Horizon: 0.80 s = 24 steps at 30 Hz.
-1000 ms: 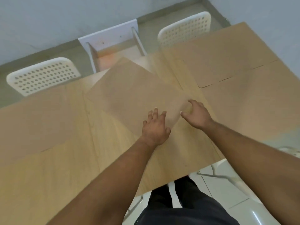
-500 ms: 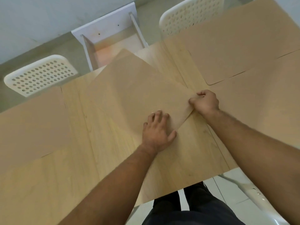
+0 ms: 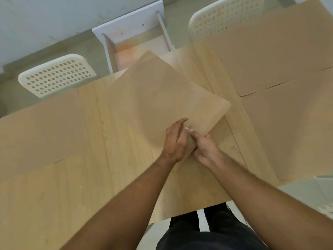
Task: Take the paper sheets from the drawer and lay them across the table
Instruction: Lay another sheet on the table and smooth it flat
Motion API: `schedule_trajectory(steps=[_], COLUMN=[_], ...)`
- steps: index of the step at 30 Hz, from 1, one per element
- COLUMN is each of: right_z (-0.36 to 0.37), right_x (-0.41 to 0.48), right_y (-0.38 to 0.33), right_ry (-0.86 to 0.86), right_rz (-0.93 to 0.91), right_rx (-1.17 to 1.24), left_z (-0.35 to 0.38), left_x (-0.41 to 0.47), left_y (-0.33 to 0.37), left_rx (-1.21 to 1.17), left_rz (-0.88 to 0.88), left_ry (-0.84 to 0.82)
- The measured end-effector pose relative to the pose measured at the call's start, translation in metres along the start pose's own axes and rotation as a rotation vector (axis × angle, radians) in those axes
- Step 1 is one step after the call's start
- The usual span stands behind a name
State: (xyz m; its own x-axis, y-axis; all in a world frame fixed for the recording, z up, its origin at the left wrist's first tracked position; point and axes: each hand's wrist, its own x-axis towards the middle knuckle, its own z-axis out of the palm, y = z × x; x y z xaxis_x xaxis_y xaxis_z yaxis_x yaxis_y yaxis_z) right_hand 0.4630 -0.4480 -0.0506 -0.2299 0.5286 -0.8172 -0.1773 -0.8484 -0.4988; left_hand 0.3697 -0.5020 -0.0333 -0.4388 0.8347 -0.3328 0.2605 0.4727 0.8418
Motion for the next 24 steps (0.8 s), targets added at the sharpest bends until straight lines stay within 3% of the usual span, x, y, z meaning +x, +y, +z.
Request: schedule_trajectory(steps=[4, 10, 12, 16, 21, 24], right_z=[0.016, 0.01, 0.003, -0.017, -0.028, -0.021], right_x=[0.004, 0.003, -0.003, -0.017, -0.036, -0.05], right_y=[0.01, -0.011, -0.018, -0.028, -0.032, -0.031], right_ry=[0.092, 0.082, 0.008, -0.168, -0.305, -0.345], right_rz=[-0.031, -0.075, -0.041, 0.038, 0.086, 0.06], right_rx=[-0.029, -0.087, -0.082, -0.11, -0.215, -0.25], left_z=[-0.016, -0.066, -0.095, -0.165, -0.239, -0.269], left_x=[0.002, 0.023, 0.034, 0.04, 0.025, 0.005], left_y=[0.0, 0.003, -0.001, -0.008, -0.017, -0.028], left_rx=[-0.078, 0.383, 0.537, 0.709, 0.527, 0.355], left_rz=[-0.029, 0.082, 0.035, -0.233, -0.53, -0.577], left_ry=[-0.034, 0.08, 0.151, 0.327, 0.461, 0.493])
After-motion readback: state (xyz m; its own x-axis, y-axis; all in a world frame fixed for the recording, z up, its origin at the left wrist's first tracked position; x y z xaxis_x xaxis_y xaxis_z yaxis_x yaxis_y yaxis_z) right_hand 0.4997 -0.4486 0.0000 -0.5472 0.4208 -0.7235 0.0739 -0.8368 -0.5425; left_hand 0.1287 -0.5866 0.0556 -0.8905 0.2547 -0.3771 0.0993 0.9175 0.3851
